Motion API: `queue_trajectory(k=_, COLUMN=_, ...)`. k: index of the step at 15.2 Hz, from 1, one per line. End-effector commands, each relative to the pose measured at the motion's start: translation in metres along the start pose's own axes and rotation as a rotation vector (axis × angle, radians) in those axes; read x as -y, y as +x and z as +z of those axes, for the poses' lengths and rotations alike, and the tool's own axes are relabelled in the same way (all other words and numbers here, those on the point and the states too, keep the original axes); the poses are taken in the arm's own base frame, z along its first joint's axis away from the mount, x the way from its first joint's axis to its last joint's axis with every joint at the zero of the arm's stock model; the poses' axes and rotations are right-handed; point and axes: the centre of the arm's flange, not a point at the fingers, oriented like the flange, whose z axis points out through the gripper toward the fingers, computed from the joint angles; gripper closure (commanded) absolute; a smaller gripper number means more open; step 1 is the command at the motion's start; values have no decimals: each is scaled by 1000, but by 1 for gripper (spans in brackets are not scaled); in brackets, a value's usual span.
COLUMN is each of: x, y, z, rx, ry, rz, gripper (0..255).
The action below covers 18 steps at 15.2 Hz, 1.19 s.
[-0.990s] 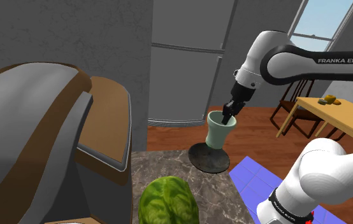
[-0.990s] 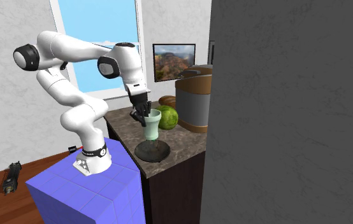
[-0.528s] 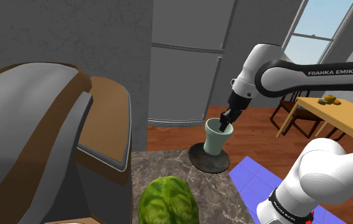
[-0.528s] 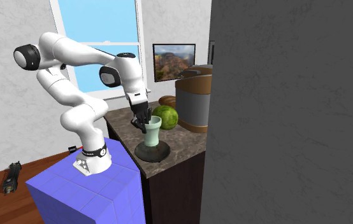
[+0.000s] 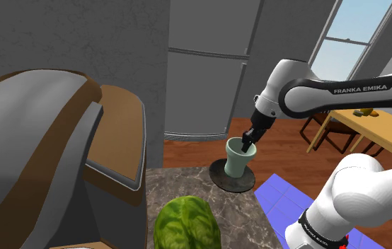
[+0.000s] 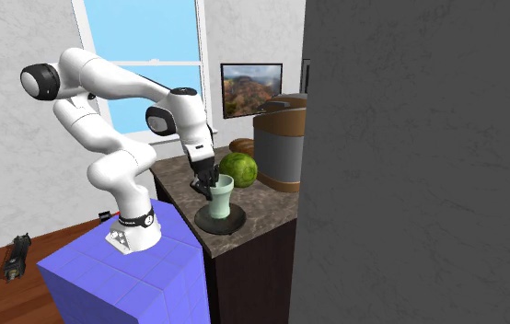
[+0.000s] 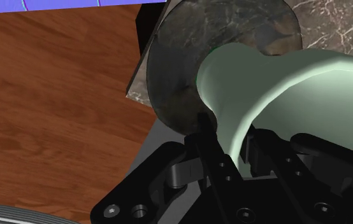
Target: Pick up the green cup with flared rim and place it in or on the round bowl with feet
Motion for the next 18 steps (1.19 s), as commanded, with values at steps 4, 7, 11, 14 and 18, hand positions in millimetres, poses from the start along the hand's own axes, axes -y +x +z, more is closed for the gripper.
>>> queue_trajectory(k=4, x=0, y=0, z=0, rx=-1, ry=0, rz=0, gripper=255)
queue_trajectory(k=7, x=0, y=0, z=0, rx=-1, ry=0, rz=0, gripper=0)
queue_trajectory(k=11, x=0, y=0, z=-13, rx=-1, ry=0, rz=0, gripper=0)
queue_trajectory(k=14, x=0, y=0, z=-50, rx=-1, ry=0, rz=0, gripper=0)
queue_trajectory(k=18, x=0, y=0, z=-50, rx=-1, ry=0, rz=0, gripper=0)
